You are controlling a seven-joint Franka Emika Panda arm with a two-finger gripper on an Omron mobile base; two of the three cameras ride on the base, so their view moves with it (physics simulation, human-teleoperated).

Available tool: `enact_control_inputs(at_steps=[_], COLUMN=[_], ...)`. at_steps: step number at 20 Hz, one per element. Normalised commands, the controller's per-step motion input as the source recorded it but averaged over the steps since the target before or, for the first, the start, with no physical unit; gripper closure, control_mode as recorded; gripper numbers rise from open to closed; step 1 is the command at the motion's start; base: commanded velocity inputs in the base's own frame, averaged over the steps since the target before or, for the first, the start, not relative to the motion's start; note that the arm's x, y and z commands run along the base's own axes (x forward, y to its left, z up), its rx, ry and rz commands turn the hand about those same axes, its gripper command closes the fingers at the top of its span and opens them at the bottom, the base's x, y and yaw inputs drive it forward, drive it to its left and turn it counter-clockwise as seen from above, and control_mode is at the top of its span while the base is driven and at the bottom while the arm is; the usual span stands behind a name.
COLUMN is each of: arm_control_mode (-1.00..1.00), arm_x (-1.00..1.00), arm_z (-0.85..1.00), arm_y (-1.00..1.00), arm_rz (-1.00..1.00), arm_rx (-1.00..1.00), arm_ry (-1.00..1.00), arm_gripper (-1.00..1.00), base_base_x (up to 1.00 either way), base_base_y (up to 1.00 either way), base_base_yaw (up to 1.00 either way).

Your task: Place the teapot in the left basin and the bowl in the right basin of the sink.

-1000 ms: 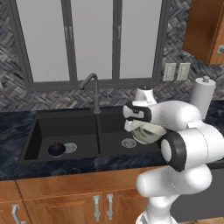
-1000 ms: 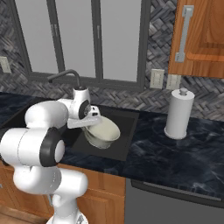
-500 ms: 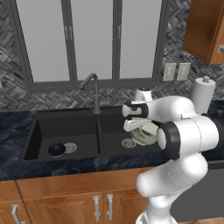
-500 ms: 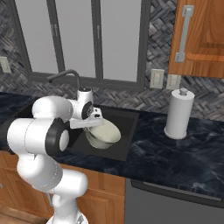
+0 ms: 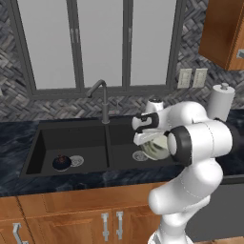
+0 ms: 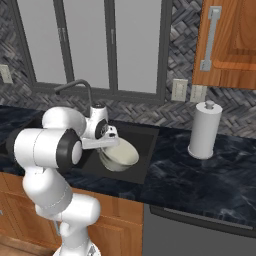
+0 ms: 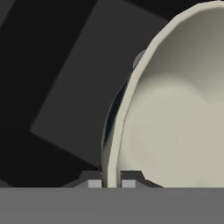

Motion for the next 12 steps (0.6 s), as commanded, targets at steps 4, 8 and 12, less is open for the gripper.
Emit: enact_control_inputs(at_steps=[4, 8, 12], arm_control_mode=[-1.0, -1.0, -1.0], arm_x=[0.15, 0.1, 0.1], arm_z=[-0.17, -0.21, -0.25], arm_y=[-0.01, 0.01, 0.01], arm_rz=[-0.04, -0.06, -0.07], arm_rx=[-0.01, -0.03, -0.02], arm_ry=[0.0, 0.0, 0.0], arm_gripper=[1.0, 1.0, 1.0], base_base_x=[0.0, 0.0, 0.0], base_base_y=[0.0, 0.0, 0.0], base_base_yaw=[0.0, 0.0, 0.0])
